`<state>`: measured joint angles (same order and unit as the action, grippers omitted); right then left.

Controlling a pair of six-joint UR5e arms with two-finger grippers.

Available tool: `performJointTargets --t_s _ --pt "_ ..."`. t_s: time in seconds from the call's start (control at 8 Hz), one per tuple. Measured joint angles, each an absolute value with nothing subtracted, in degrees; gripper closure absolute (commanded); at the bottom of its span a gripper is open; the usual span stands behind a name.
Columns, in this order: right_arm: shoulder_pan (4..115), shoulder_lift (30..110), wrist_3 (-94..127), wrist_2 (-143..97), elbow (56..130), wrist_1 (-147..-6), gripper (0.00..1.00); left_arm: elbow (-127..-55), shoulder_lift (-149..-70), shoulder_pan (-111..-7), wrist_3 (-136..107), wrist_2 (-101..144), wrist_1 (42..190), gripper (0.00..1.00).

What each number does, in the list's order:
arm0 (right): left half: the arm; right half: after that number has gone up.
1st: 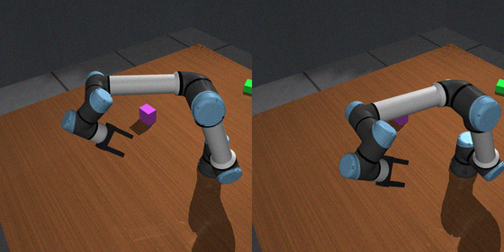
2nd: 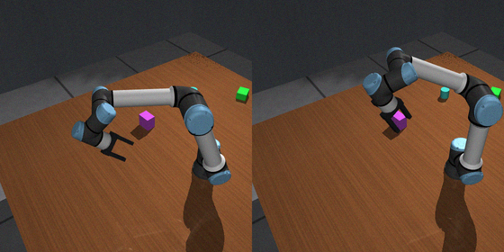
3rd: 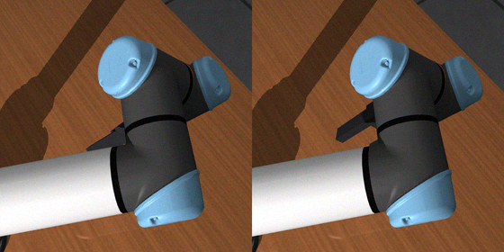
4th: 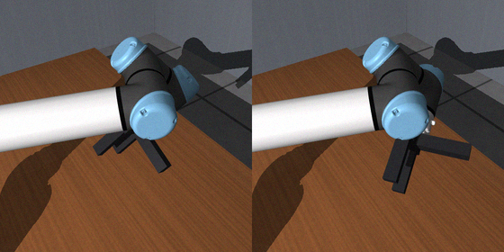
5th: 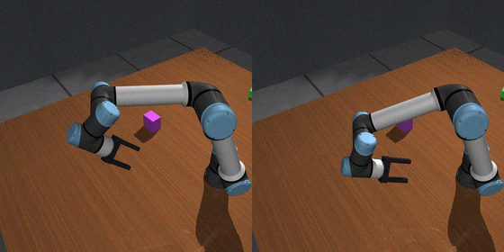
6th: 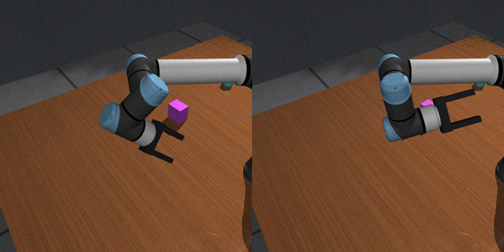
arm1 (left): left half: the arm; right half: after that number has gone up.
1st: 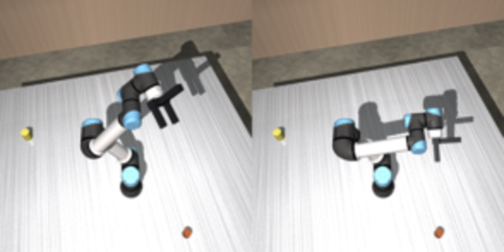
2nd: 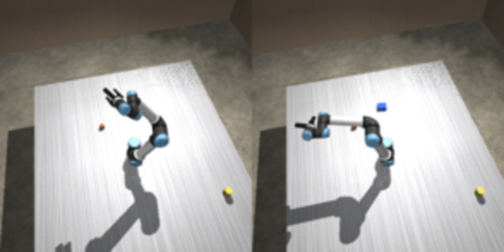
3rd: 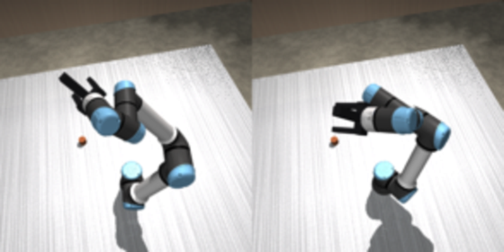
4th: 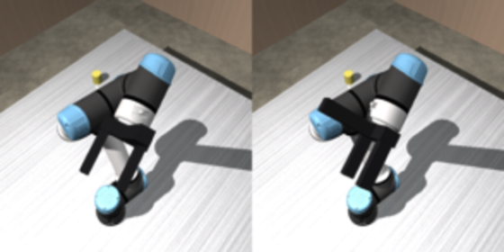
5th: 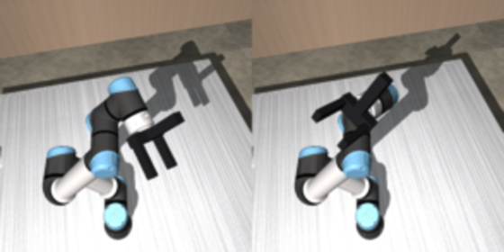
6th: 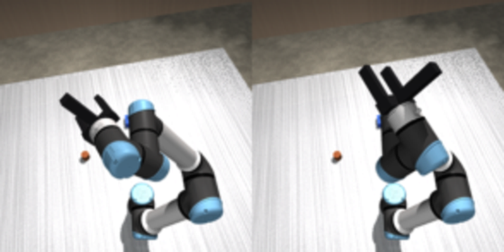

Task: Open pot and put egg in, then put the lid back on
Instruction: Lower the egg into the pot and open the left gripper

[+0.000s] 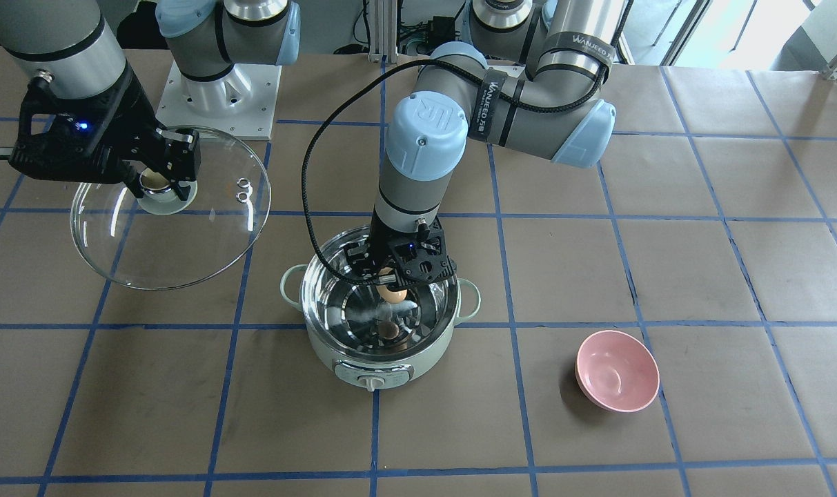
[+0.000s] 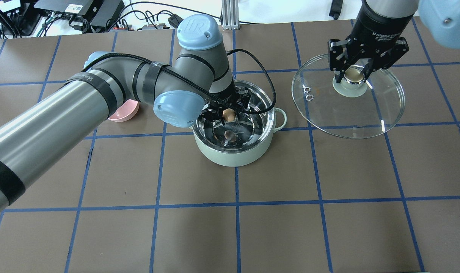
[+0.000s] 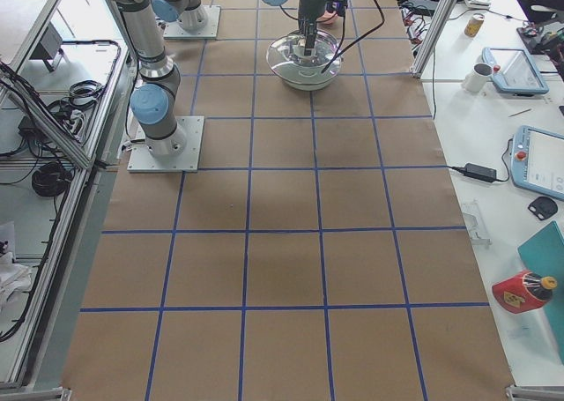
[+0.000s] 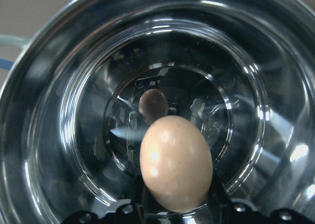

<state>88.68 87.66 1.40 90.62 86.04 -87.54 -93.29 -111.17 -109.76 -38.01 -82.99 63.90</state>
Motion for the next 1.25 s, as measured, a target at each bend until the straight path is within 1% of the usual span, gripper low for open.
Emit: performJointTargets --t_s 0.75,1.25 --pt "88.68 87.68 1.41 90.61 86.13 -87.57 0.71 -93.25 -116.34 -109.78 -37.89 -82.99 61.43 1.0" --pt "88.68 87.66 1.41 90.61 86.13 -87.54 0.71 -93.25 -117.29 -109.78 -37.85 -83.05 60.76 0.99"
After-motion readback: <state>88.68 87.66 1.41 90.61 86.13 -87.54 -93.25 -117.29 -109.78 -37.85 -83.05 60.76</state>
